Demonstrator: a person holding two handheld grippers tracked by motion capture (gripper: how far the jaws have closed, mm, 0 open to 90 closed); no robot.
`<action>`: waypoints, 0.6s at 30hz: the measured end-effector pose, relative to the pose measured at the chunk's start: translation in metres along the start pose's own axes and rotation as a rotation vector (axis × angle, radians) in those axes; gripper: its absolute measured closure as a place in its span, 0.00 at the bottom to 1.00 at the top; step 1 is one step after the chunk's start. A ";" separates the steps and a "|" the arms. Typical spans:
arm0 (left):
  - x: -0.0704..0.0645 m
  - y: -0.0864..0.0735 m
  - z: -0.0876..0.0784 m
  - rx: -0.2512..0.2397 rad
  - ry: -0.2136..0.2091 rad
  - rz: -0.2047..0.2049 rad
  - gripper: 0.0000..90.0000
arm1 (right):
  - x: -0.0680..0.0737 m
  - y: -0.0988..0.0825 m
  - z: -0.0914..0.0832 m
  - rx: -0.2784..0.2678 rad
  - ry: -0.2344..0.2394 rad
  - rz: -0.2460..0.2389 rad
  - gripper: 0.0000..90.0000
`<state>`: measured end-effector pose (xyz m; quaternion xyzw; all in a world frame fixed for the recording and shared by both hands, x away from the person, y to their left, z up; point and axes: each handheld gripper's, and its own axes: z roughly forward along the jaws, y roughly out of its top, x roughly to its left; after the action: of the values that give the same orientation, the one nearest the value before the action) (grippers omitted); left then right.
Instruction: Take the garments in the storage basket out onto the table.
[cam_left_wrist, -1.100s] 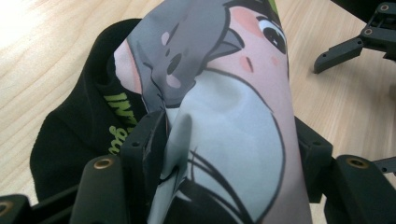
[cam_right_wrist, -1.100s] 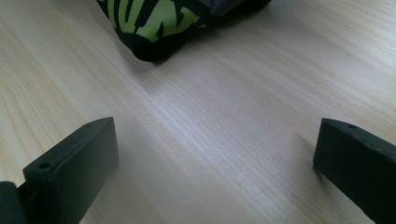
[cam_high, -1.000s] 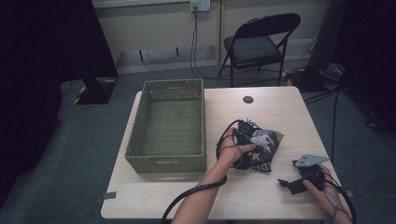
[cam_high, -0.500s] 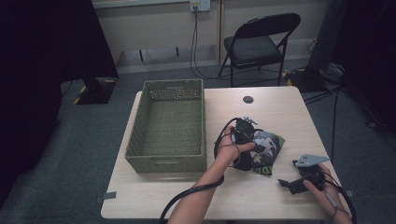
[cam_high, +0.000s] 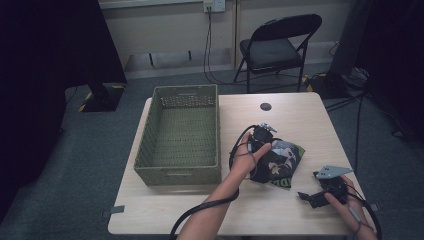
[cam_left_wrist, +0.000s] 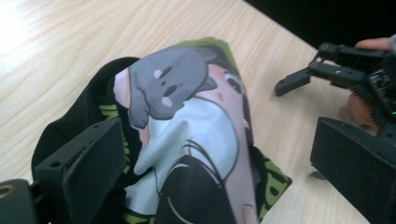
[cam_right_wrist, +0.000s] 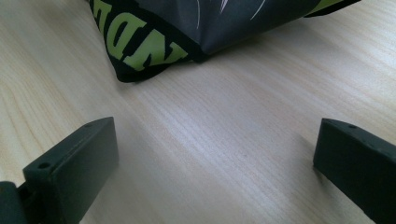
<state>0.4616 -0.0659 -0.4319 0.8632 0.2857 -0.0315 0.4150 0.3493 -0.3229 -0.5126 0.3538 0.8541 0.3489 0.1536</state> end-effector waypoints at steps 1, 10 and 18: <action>0.000 0.000 -0.001 -0.004 -0.002 0.002 0.03 | 0.000 0.000 0.000 0.000 0.000 0.000 0.00; -0.005 0.001 -0.010 -0.021 -0.030 0.014 0.03 | 0.000 0.000 0.000 0.000 0.000 0.000 0.00; -0.007 -0.002 -0.020 -0.041 -0.046 0.022 0.03 | 0.000 0.000 0.000 0.000 0.000 0.000 0.00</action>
<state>0.4507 -0.0537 -0.4184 0.8567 0.2673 -0.0409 0.4392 0.3493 -0.3230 -0.5126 0.3539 0.8542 0.3487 0.1536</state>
